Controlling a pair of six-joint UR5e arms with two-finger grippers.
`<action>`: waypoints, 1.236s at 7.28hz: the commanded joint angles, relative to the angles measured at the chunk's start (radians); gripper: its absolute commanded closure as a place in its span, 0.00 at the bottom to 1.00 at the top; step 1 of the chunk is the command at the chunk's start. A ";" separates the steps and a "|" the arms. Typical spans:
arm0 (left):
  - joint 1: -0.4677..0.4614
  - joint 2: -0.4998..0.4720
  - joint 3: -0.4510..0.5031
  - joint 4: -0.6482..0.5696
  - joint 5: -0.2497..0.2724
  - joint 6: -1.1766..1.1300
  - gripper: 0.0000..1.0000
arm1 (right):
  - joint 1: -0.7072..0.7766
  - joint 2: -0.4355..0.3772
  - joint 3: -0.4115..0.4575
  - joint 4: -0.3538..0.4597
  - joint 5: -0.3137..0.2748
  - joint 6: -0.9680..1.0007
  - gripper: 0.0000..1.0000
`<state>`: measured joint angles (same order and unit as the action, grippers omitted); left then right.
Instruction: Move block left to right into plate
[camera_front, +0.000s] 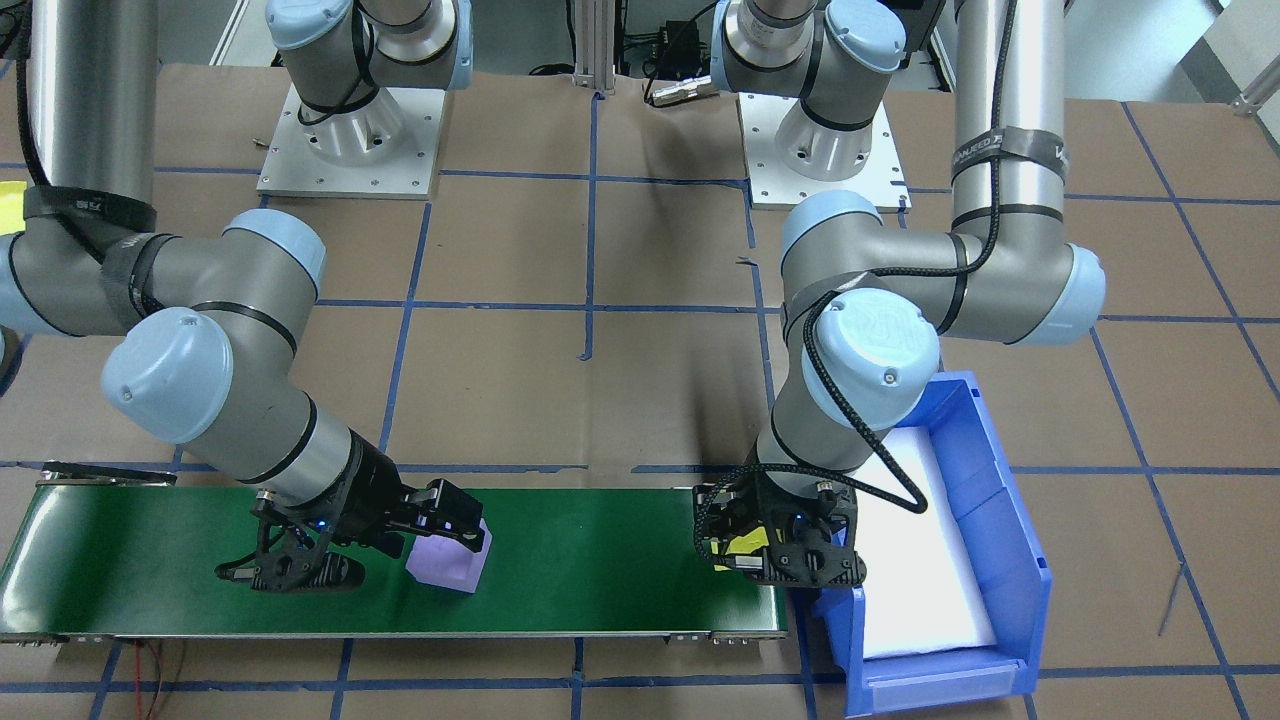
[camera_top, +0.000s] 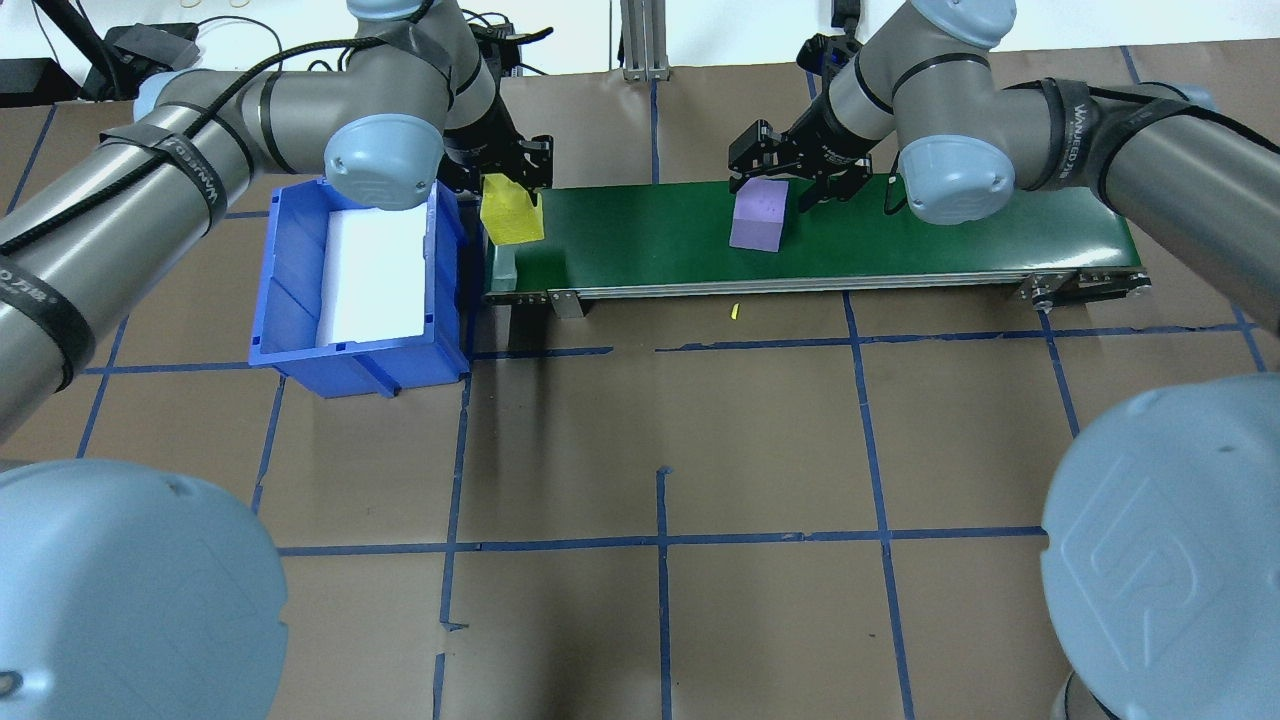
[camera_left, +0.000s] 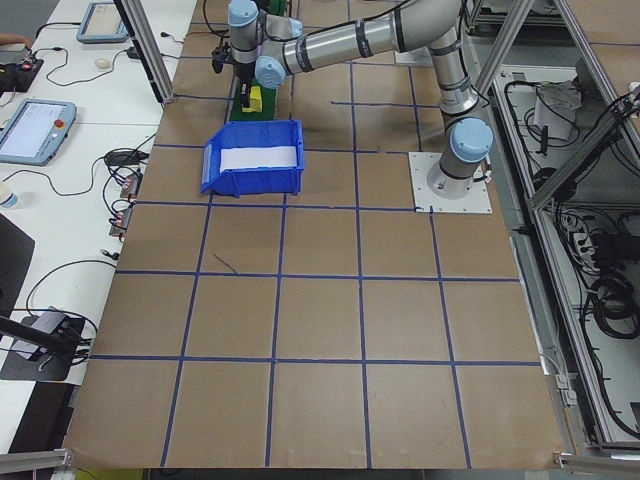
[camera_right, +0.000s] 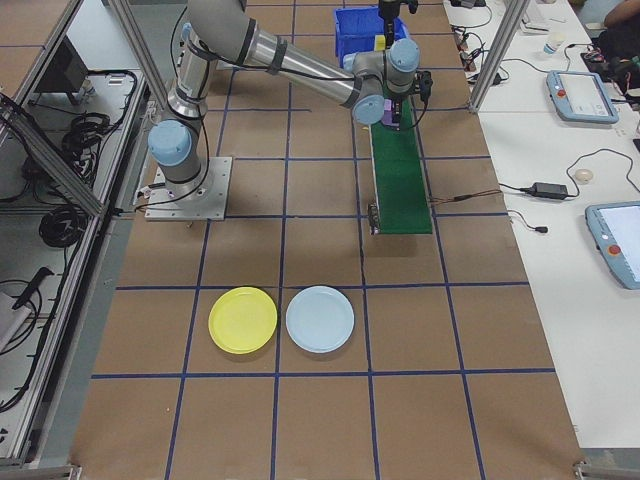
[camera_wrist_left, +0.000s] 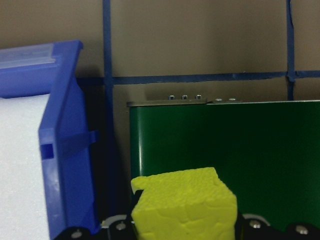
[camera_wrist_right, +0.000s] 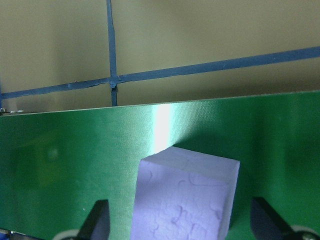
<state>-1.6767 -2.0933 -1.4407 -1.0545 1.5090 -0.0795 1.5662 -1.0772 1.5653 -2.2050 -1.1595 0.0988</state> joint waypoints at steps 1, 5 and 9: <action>-0.009 -0.039 -0.010 0.065 -0.033 0.001 0.60 | 0.000 0.009 0.001 -0.004 -0.012 -0.002 0.11; -0.008 0.092 -0.026 -0.061 0.054 0.009 0.00 | -0.082 -0.039 -0.014 -0.044 -0.248 -0.321 0.70; 0.157 0.361 -0.116 -0.335 0.097 0.122 0.00 | -0.158 -0.156 0.031 0.047 -0.330 -0.473 0.47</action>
<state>-1.5891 -1.8271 -1.5149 -1.3375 1.6085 -0.0141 1.4149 -1.2168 1.5688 -2.1703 -1.4785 -0.3680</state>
